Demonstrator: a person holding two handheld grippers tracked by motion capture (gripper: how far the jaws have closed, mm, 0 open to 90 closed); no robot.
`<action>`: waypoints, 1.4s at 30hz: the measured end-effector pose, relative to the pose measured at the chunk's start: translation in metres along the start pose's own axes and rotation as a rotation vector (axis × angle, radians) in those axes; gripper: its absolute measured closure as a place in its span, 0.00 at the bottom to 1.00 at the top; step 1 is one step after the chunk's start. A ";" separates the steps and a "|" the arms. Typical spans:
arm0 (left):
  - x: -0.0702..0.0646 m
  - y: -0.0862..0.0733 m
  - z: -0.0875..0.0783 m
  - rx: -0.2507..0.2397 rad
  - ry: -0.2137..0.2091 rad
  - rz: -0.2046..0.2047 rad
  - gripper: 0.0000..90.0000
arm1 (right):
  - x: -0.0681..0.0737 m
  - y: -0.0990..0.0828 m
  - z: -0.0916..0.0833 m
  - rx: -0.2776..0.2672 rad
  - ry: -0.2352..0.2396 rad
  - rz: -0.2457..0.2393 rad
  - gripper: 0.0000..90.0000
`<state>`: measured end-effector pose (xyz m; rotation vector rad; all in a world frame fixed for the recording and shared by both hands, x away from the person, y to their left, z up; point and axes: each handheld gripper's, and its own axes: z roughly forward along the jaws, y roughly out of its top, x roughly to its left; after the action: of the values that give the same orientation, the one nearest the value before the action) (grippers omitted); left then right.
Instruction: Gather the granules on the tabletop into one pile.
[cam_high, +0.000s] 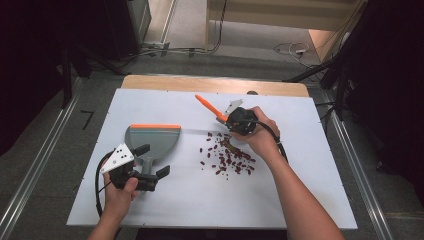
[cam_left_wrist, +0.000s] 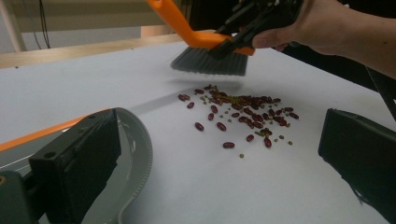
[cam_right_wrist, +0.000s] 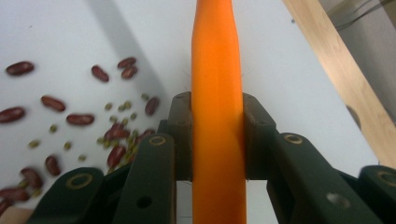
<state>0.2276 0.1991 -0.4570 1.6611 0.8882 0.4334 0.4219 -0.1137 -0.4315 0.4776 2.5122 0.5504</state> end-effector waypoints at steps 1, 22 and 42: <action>0.000 0.000 0.000 -0.001 -0.001 -0.004 0.00 | 0.001 0.004 0.005 -0.004 -0.007 -0.045 0.77; -0.002 0.000 0.003 0.007 -0.011 0.002 0.00 | 0.041 -0.004 0.009 -0.031 0.169 -0.135 0.75; -0.003 -0.001 0.003 0.011 -0.012 0.010 0.00 | 0.066 -0.016 -0.012 -0.036 0.205 -0.196 0.75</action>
<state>0.2275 0.1946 -0.4582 1.6767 0.8753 0.4260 0.3586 -0.1025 -0.4567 0.1652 2.6991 0.5925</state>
